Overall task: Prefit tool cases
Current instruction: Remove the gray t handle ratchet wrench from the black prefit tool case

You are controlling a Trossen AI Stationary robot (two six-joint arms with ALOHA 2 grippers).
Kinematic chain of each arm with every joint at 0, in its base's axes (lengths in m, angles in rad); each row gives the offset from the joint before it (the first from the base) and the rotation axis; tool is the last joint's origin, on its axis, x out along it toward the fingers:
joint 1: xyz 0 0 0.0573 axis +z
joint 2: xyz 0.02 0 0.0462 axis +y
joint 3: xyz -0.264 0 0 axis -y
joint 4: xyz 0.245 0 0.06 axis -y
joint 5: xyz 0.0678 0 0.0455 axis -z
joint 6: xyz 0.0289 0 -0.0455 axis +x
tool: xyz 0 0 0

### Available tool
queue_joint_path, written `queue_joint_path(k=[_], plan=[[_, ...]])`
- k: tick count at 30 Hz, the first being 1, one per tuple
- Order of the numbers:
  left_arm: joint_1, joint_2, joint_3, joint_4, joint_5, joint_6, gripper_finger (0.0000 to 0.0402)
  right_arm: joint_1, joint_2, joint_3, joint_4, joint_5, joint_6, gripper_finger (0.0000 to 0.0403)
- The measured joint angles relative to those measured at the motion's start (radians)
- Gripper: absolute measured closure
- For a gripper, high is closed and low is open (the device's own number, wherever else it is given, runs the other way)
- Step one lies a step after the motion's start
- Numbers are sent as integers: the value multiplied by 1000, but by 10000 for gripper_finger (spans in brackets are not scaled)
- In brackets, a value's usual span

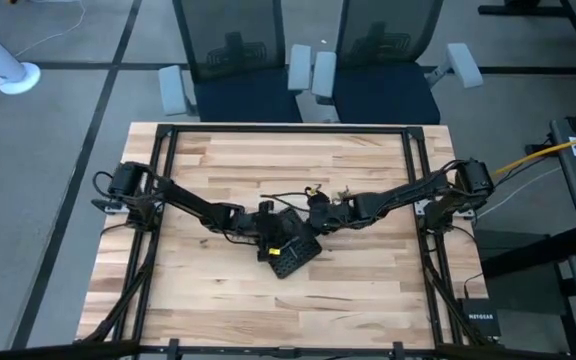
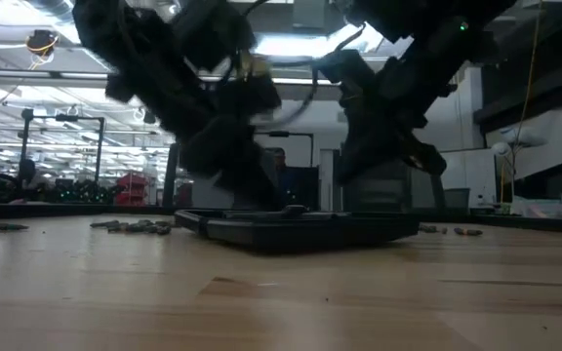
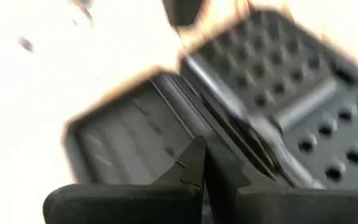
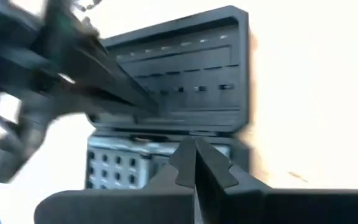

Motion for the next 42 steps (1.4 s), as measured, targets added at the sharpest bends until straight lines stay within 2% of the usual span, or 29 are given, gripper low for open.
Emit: queue_joint_path(k=[4,8,13,20,24,30,37,42], plan=[[8,-99,3,1,-83,62,401,-41,-20,0,-68,-2,-120,403],[-5,-214,2,-61,-148,35,401,-95,-10,-1,-77,-39,-236,403],[-96,-269,3,-183,-176,-239,401,-151,23,0,11,-145,-361,403],[-319,-215,3,-199,-300,-638,401,-200,102,-1,81,-303,-504,403],[-389,-165,4,-240,-352,-894,402,-200,108,-1,121,-308,-562,403],[-416,-92,6,-334,-336,-1126,402,-210,108,0,133,-315,-590,403],[-362,0,8,-364,-274,-1174,402,-210,108,1,164,-304,-581,403],[-284,10,9,-359,-262,-1036,402,-189,148,1,154,-298,-549,403]])
